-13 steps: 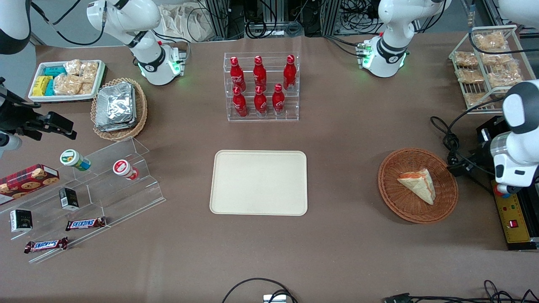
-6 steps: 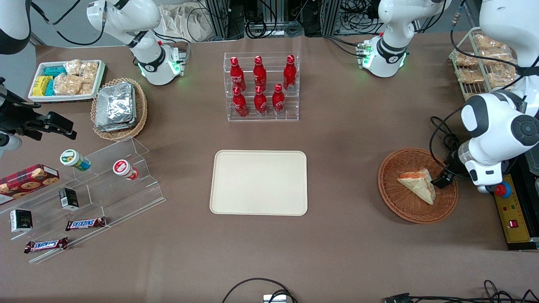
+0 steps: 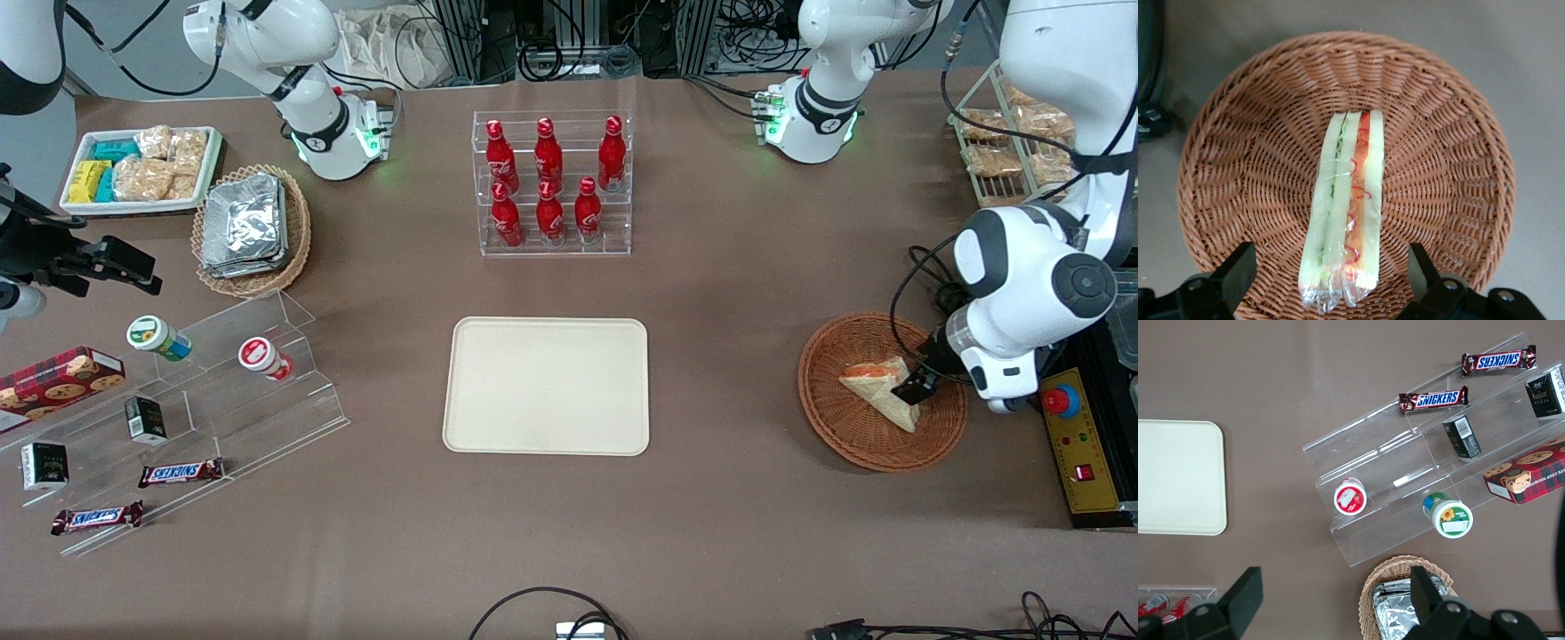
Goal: Place sandwich from basket to tray
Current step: 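Lower the open left gripper and close it on the sandwich's wrapped edge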
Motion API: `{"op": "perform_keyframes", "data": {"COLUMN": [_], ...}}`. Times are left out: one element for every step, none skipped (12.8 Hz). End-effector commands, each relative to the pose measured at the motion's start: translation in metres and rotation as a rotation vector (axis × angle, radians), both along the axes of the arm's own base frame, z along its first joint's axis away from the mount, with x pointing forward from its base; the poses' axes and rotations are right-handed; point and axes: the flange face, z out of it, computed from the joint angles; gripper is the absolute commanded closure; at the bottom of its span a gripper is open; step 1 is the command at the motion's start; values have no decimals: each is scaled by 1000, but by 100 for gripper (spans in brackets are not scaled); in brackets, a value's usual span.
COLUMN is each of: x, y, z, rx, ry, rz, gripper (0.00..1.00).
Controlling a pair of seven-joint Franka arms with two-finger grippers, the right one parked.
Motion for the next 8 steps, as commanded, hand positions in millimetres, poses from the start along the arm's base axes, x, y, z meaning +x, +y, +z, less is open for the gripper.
{"op": "perform_keyframes", "data": {"x": [3,2,1,1,0,2,4,6], "y": [-1,-1,-2,-1,0,-1,0,-1], "z": [-25,-35,-37,-37,-37,-35,-32,-27], "rx": [-16,-18,-19,-19,-19,-17,-14,-13], "ry": [26,44,52,57,59,55,50,58], "rz": [19,17,15,15,13,8,9,3], "gripper": [0,0,0,0,0,16,48,76]}}
